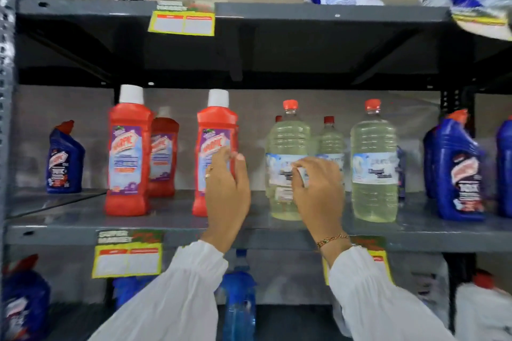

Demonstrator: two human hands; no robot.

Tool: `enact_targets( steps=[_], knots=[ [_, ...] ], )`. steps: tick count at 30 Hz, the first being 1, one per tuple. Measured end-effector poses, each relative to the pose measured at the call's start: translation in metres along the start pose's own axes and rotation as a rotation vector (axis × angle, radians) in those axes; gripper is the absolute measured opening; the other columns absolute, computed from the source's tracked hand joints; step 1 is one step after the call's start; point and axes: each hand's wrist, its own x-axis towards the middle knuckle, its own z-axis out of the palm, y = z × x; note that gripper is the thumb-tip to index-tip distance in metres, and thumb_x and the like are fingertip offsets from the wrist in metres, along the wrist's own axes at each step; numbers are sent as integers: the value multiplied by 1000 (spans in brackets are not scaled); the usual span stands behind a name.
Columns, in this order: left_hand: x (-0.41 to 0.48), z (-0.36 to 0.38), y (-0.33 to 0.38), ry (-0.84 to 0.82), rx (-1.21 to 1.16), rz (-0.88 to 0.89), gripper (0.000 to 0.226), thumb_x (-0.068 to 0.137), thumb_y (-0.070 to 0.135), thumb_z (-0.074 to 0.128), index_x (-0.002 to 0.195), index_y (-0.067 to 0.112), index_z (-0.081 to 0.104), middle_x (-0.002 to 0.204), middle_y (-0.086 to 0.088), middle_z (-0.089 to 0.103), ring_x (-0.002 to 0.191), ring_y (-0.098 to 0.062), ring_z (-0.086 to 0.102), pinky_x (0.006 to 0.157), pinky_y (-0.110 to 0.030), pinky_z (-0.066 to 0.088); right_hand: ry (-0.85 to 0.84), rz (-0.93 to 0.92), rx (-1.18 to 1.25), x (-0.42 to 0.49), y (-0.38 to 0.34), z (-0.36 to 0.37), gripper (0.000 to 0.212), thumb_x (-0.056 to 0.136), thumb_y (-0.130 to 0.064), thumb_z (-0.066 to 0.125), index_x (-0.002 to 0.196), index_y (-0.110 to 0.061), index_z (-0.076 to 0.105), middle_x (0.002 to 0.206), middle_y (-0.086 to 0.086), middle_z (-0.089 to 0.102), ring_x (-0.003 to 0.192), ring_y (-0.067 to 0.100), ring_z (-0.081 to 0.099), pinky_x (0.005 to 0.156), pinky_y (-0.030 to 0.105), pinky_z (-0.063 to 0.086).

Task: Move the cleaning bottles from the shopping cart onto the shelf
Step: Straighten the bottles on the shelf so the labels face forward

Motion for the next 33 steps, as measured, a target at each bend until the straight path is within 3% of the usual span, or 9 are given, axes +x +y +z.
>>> enact_targets(
  steps=[1, 3, 5, 6, 8, 10, 12, 19, 33],
  knots=[
    [-7, 16, 5, -54, 17, -31, 41, 93, 32, 48, 126, 7, 48, 117, -4, 59, 113, -24, 54, 91, -22, 36, 11, 5, -55, 5, 19, -10, 18, 74, -10, 65, 92, -11, 67, 100, 9, 68, 97, 26, 52, 85, 36, 44],
    [-18, 44, 13, -199, 93, -108, 72, 84, 40, 62, 140, 6, 32, 141, -12, 45, 131, -26, 42, 105, -29, 32, -46, 117, -172, 12, 53, -28, 44, 72, -15, 71, 114, -12, 60, 127, 17, 53, 119, 33, 36, 100, 46, 37],
    [-27, 65, 17, -355, 160, -252, 113, 66, 50, 76, 147, 7, 10, 152, -14, 27, 139, -28, 29, 112, -38, 28, -171, 292, -284, 19, 81, -43, 77, 69, -24, 76, 136, -12, 38, 146, 23, 29, 134, 42, 20, 109, 53, 24],
    [-31, 73, 17, -405, 184, -318, 125, 58, 53, 80, 147, 10, 3, 151, -16, 27, 137, -31, 31, 112, -43, 31, -224, 387, -299, 22, 92, -48, 91, 68, -27, 78, 142, -12, 26, 151, 24, 19, 137, 44, 14, 110, 55, 20],
    [-35, 83, 14, -428, 226, -373, 127, 50, 50, 85, 142, 12, 8, 141, -15, 39, 126, -34, 44, 103, -47, 40, -314, 572, -167, 27, 107, -55, 112, 64, -26, 81, 146, -11, 6, 153, 22, 13, 138, 42, 15, 109, 56, 23],
    [-33, 86, 10, -409, 274, -351, 105, 53, 42, 87, 131, 12, 23, 127, -11, 53, 114, -32, 54, 92, -38, 44, -400, 665, 16, 27, 118, -56, 122, 59, -25, 83, 146, -12, -1, 147, 19, 25, 131, 39, 33, 106, 53, 34],
    [-31, 83, 9, -417, 321, -326, 88, 55, 41, 86, 121, 14, 33, 118, -7, 60, 108, -29, 59, 86, -34, 44, -441, 653, 79, 25, 125, -58, 120, 58, -25, 84, 145, -13, 2, 137, 17, 36, 123, 36, 43, 102, 50, 40],
    [-31, 81, 9, -390, 366, -317, 82, 56, 45, 85, 119, 18, 39, 115, -5, 63, 104, -27, 60, 90, -38, 49, -504, 577, 156, 27, 132, -60, 100, 63, -14, 81, 141, -11, 18, 126, 15, 48, 113, 29, 50, 94, 42, 44],
    [-32, 76, 13, -420, 381, -302, 85, 58, 45, 84, 124, 16, 38, 118, -3, 62, 105, -24, 60, 88, -35, 47, -462, 605, 208, 21, 140, -51, 103, 54, -22, 88, 136, -16, 25, 125, 11, 54, 114, 30, 54, 97, 51, 47]
  ],
)
